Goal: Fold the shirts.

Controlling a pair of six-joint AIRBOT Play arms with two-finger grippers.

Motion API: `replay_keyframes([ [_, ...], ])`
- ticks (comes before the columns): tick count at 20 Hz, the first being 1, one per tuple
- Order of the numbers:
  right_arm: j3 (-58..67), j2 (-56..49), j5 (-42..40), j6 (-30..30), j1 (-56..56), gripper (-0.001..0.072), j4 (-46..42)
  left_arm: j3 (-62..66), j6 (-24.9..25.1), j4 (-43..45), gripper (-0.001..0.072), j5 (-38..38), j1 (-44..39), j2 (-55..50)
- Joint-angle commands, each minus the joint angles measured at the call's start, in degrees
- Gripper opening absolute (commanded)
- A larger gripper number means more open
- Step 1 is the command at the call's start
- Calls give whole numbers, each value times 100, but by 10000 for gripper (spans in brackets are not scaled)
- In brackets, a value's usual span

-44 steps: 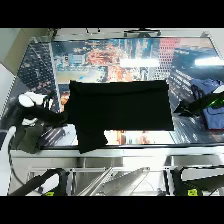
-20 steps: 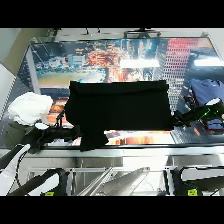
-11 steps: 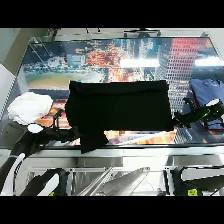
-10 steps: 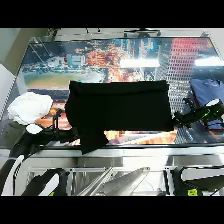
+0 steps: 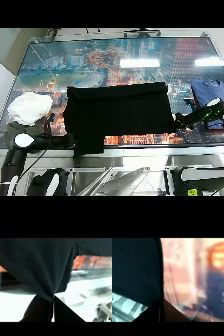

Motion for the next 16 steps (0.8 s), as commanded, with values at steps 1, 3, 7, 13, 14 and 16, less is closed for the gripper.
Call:
replay_keyframes([
  [1,11,811,-2,273,87,20,256,636,24,39,17,256,4,-275],
  [3,131,1480,-549,286,227,19,350,1408,216,35,19,544,44,-824],
  [7,925,1469,-1473,107,734,19,1080,3230,505,15,26,669,153,-2448],
  [13,2459,-400,-2656,109,1379,20,942,5834,765,39,17,645,-28,-4983],
  [14,2651,-658,-2800,114,1443,20,831,6166,813,50,16,654,-74,-5311],
  [16,3005,-1115,-2835,184,1543,20,562,6684,822,197,15,717,-188,-5893],
])
